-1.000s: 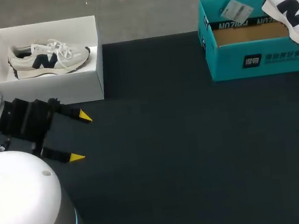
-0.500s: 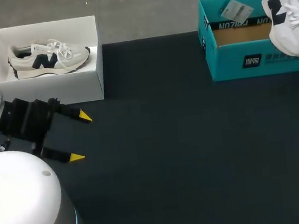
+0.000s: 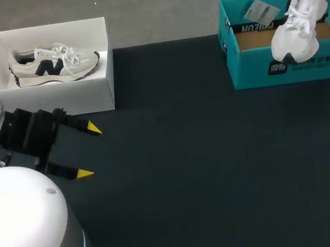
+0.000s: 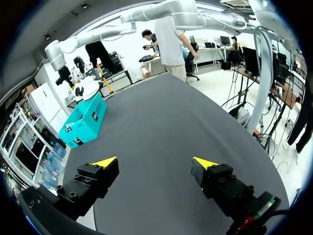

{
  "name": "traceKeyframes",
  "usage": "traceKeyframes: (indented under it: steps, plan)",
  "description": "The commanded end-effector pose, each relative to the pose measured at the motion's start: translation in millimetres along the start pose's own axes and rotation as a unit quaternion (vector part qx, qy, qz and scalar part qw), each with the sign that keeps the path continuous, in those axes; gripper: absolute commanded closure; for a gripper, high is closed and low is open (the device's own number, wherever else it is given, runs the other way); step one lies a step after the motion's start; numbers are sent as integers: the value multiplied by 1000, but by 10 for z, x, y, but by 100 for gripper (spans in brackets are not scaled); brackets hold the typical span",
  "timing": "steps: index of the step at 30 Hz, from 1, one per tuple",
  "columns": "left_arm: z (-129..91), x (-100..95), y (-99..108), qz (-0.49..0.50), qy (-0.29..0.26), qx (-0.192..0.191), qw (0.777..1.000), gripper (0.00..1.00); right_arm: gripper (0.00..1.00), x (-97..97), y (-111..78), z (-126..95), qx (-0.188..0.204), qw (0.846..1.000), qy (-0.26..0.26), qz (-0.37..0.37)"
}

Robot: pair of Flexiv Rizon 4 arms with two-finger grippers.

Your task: Take the shoe out of the shoebox, open the shoe tongue, remove and reinsert the insole, then place the shoe into the shoebox

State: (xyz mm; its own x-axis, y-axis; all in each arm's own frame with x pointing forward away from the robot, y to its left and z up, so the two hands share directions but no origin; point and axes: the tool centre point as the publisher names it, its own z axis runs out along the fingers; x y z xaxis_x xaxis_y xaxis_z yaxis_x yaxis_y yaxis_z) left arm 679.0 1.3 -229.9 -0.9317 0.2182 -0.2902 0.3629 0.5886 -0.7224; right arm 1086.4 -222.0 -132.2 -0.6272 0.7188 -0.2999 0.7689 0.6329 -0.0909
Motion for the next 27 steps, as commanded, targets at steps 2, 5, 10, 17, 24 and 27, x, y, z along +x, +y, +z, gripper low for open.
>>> traceKeyframes:
  steps: [2, 5, 10, 17, 24, 27]
  plan:
    - [-4, -3, 2, 0, 1, -1, 1000, 0, 100, -51, 61, -23, 12, 997, 17, 70]
    - [-4, -3, 2, 0, 1, -1, 1000, 0, 100, -51, 61, -23, 12, 997, 17, 70]
    - [-4, -3, 2, 0, 1, -1, 1000, 0, 100, -51, 61, -23, 12, 997, 17, 70]
    - [-4, -3, 2, 0, 1, -1, 1000, 0, 100, -104, 3, -2, 17, 989, 39, 141]
    - [-4, -3, 2, 0, 1, -1, 1000, 0, 100, -174, -151, 73, 62, 957, 44, 279]
    - [-4, -3, 2, 0, 1, -1, 1000, 0, 100, -184, -189, 130, 86, 941, 42, 324]
